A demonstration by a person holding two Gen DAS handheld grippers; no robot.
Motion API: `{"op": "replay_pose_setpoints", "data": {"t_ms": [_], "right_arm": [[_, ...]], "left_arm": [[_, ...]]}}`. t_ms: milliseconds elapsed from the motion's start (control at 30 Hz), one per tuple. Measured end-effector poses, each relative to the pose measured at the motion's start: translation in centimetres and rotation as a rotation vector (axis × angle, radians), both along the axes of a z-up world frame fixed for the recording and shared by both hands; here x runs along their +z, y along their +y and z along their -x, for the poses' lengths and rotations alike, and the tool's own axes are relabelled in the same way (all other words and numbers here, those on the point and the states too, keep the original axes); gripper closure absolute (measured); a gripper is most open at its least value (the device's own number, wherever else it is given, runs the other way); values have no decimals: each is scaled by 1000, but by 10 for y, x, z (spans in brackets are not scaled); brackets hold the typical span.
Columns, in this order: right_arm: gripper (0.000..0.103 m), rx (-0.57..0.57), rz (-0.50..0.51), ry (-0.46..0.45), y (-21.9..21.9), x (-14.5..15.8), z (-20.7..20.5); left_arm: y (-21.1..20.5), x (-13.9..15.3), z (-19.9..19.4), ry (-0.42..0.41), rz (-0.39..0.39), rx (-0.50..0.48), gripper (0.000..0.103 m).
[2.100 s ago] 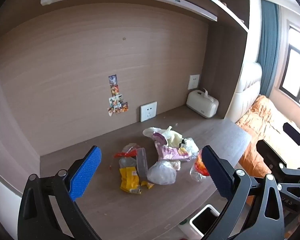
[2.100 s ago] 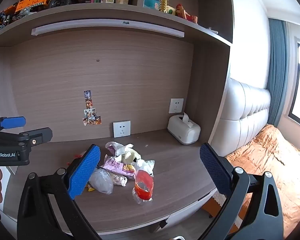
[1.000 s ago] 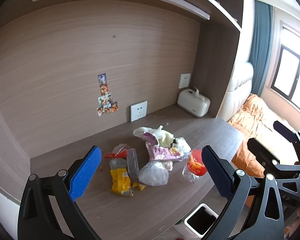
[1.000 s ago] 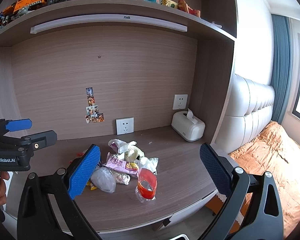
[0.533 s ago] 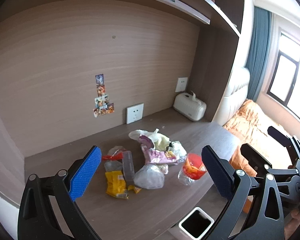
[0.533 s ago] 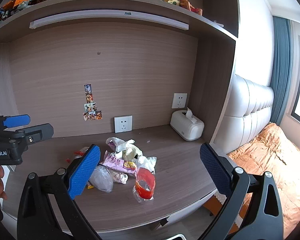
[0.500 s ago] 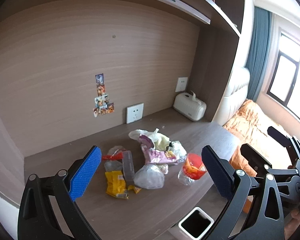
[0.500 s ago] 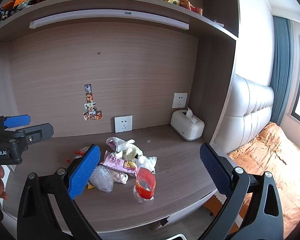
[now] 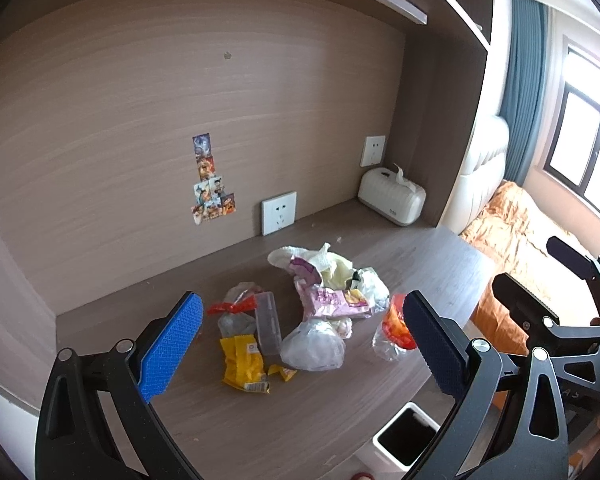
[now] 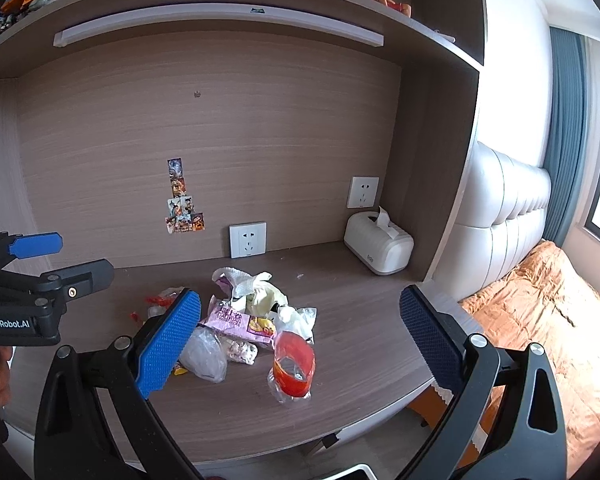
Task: Collect trash
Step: 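Move both open grippers toward the trash pile on the desk, then grasp the clear plastic bag with left gripper while right grasps red cup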
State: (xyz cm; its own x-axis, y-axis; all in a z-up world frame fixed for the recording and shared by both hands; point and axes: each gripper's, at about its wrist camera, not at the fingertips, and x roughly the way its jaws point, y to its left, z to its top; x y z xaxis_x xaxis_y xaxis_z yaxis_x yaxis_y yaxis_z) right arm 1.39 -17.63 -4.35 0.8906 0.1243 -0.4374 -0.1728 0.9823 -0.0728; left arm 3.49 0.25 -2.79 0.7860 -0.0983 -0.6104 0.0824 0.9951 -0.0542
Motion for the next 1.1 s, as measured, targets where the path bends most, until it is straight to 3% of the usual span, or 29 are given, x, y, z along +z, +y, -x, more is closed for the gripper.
{"op": "replay_pose_setpoints", "data": {"t_ms": [733,1100], "right_arm": [[3,16,2,-2,4,2,-10],[3,-9,35,28,1,-22,-21]], "left_arm": [[1,-5,-10,8,-7,-3,5],[-3,-35,-24,34,26,-55,5]]}}
